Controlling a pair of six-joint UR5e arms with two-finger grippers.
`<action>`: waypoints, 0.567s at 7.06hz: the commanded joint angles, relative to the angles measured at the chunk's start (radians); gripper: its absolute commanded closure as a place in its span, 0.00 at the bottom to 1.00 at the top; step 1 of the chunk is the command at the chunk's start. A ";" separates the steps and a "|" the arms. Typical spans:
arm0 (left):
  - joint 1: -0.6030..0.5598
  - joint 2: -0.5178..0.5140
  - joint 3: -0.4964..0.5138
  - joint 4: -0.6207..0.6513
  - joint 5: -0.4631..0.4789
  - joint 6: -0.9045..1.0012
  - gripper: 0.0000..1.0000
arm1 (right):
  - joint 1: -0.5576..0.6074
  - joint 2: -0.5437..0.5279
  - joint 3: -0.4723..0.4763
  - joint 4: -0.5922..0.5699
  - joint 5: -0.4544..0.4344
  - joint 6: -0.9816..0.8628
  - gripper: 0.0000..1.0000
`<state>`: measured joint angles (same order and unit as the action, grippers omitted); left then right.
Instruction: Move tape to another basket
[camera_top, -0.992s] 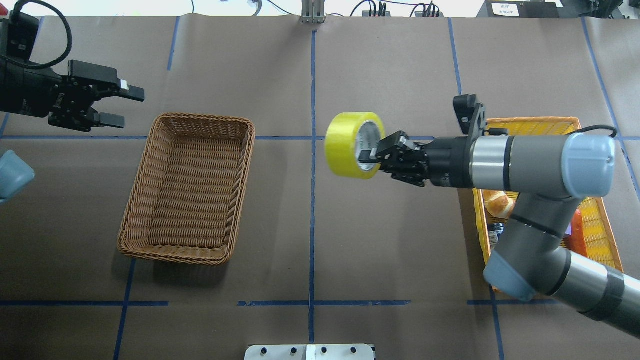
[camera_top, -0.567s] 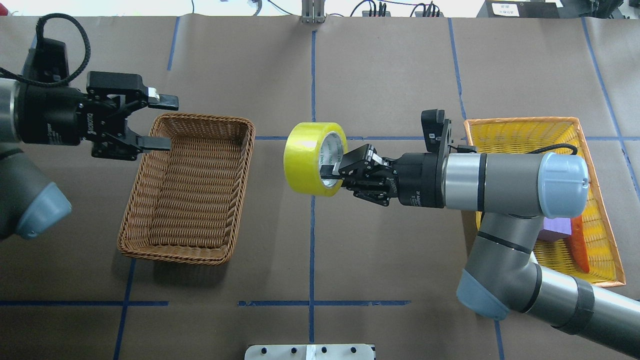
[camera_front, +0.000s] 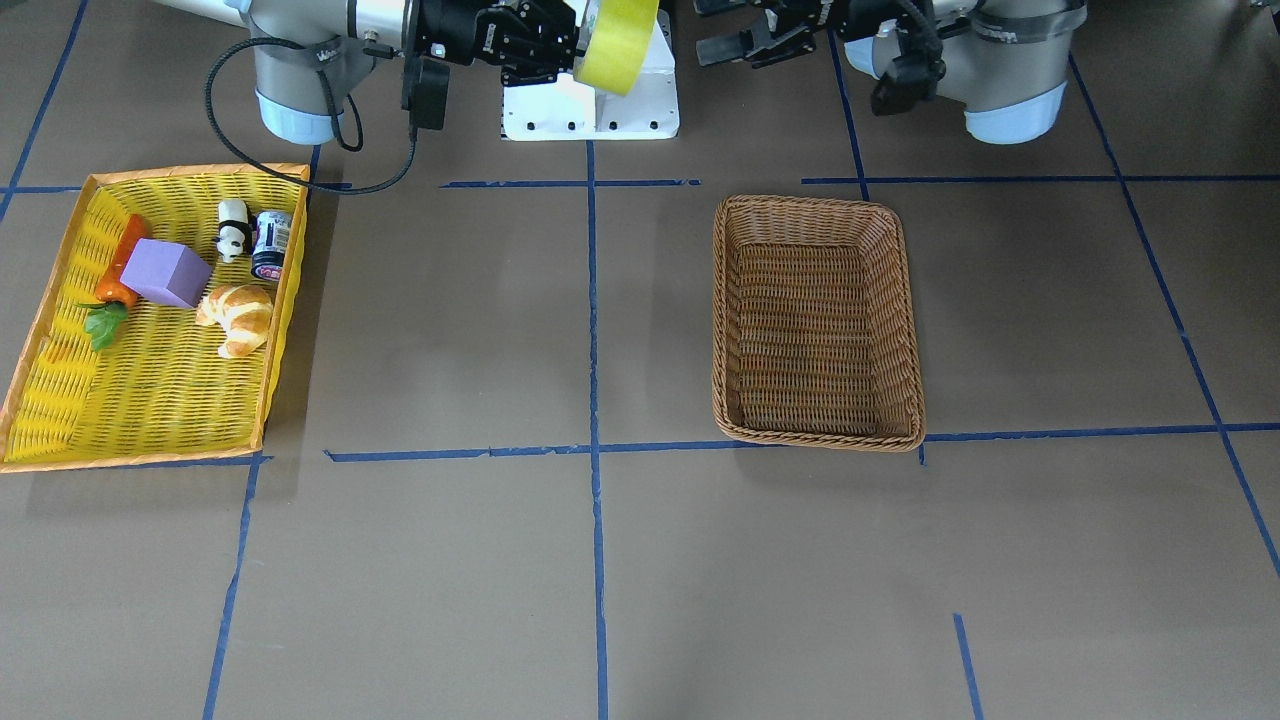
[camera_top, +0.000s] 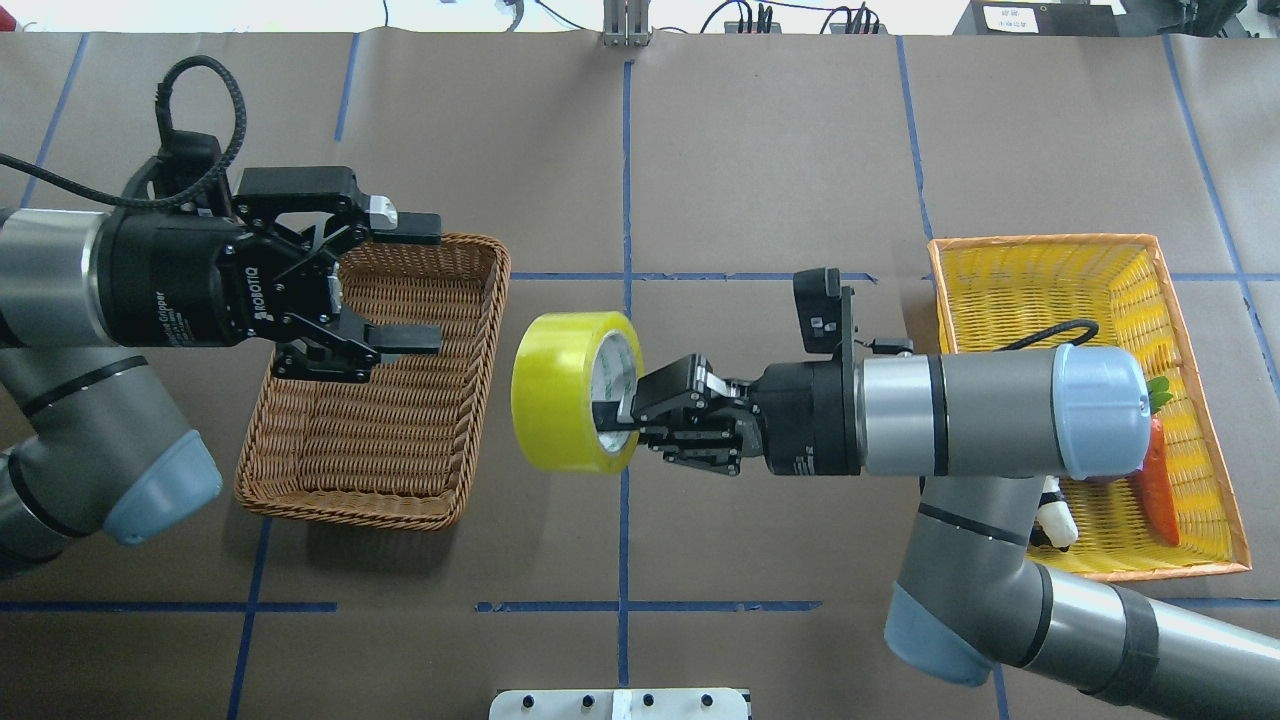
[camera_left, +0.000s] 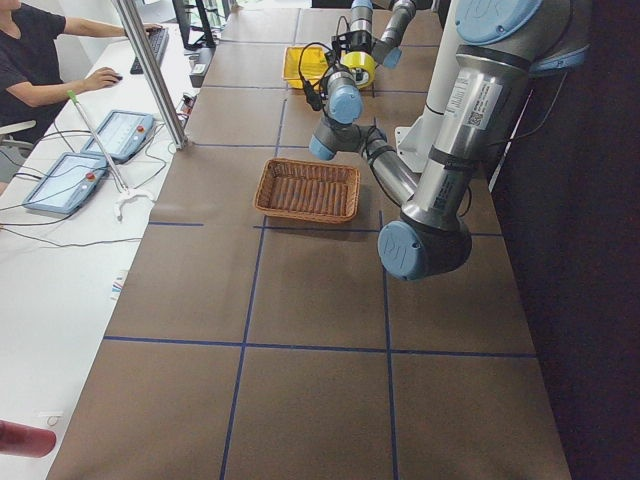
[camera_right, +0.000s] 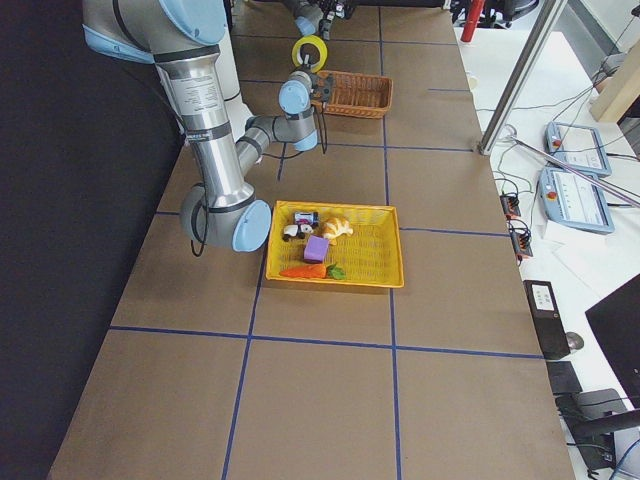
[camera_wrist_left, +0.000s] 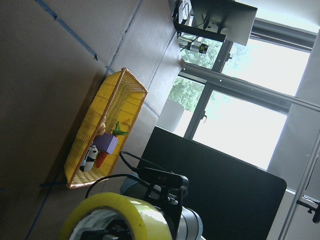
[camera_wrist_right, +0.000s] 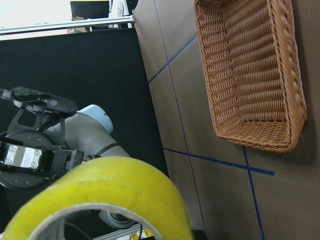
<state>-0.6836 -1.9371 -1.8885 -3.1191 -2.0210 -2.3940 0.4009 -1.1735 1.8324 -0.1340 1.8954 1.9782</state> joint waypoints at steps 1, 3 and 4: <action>0.025 -0.010 -0.001 0.001 0.016 -0.007 0.00 | -0.025 0.003 0.002 0.025 -0.002 -0.004 0.99; 0.055 -0.013 -0.006 0.001 0.018 -0.007 0.00 | -0.025 0.005 0.002 0.025 -0.012 -0.004 0.99; 0.065 -0.016 -0.006 0.002 0.019 -0.007 0.00 | -0.025 0.005 0.002 0.025 -0.039 -0.004 0.99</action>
<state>-0.6324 -1.9501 -1.8933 -3.1186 -2.0033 -2.4006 0.3766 -1.1695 1.8346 -0.1093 1.8781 1.9743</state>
